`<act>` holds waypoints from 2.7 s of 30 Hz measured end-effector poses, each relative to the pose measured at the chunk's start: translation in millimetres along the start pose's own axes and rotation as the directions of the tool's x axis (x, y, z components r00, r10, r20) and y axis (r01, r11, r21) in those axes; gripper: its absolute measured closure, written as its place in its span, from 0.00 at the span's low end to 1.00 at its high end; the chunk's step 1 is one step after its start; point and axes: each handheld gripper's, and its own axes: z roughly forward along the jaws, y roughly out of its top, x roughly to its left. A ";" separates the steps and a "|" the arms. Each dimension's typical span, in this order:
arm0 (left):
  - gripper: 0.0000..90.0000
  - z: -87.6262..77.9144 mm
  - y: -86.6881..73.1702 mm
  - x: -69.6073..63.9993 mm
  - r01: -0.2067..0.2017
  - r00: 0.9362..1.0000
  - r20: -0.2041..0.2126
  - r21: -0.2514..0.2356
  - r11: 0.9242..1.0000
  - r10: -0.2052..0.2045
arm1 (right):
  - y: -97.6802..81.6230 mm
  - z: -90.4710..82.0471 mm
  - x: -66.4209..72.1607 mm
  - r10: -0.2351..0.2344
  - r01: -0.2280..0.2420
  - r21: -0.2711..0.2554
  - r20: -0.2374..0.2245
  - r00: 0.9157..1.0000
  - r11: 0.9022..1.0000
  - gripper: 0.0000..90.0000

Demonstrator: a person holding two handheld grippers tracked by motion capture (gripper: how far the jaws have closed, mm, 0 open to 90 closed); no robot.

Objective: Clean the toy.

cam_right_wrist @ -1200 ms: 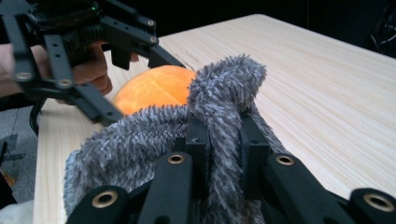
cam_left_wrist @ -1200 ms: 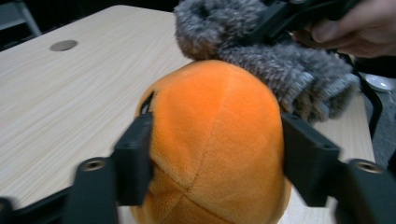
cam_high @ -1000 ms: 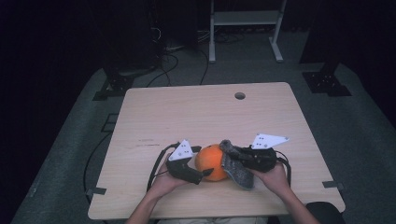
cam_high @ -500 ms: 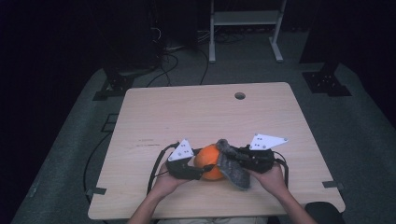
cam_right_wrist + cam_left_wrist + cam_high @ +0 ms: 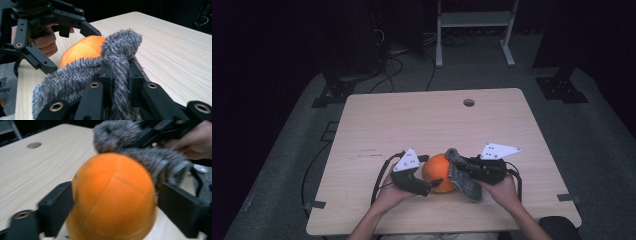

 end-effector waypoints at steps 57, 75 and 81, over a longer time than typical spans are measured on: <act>0.40 14.9 -3.0 -2.7 0.052 0.999 -0.004 0.024 0.998 -0.052 | 10.3 -5.6 24.5 -0.134 0.133 -0.026 -0.027 0.991 0.991 0.86; 0.39 20.6 -3.8 -13.7 -0.021 1.000 0.004 0.043 0.999 0.021 | 11.2 -4.1 23.5 -0.155 0.155 -0.023 0.003 0.988 0.988 0.86; 0.28 18.9 -2.5 -11.3 -0.014 1.000 0.026 0.038 0.999 0.013 | 7.3 -12.8 3.0 -0.098 0.099 -0.006 0.076 0.992 0.995 0.86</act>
